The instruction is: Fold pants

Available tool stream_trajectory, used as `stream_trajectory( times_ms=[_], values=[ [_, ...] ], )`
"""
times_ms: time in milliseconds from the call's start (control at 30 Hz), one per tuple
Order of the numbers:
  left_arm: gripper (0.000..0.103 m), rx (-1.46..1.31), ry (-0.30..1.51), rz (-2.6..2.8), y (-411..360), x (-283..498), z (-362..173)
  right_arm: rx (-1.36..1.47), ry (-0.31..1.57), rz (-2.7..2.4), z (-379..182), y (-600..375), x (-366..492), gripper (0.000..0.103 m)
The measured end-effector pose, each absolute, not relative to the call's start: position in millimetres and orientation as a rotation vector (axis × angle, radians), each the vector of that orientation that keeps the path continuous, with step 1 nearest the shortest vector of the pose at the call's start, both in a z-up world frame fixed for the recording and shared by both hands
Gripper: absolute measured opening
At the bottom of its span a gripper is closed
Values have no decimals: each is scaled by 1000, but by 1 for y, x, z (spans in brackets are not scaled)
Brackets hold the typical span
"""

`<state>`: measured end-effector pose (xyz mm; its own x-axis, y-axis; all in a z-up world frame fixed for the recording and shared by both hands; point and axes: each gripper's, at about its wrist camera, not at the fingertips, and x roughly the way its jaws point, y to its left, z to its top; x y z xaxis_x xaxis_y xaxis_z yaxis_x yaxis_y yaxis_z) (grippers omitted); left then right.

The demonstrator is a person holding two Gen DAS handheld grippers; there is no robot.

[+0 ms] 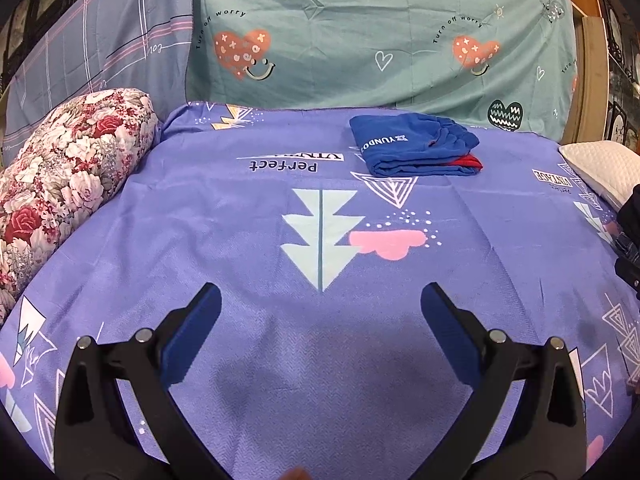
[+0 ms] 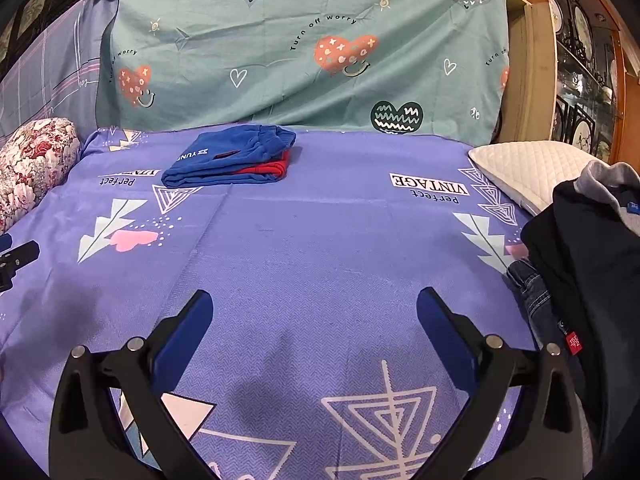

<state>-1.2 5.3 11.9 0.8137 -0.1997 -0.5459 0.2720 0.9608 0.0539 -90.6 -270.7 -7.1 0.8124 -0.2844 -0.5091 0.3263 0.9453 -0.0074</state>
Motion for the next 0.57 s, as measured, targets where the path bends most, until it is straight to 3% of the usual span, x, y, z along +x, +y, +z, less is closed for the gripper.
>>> stream_trajectory(
  times_ms=[567],
  values=[
    [101,130,622,-219,9,8,4,100,545,-330,-9,-275,-88,102]
  ],
)
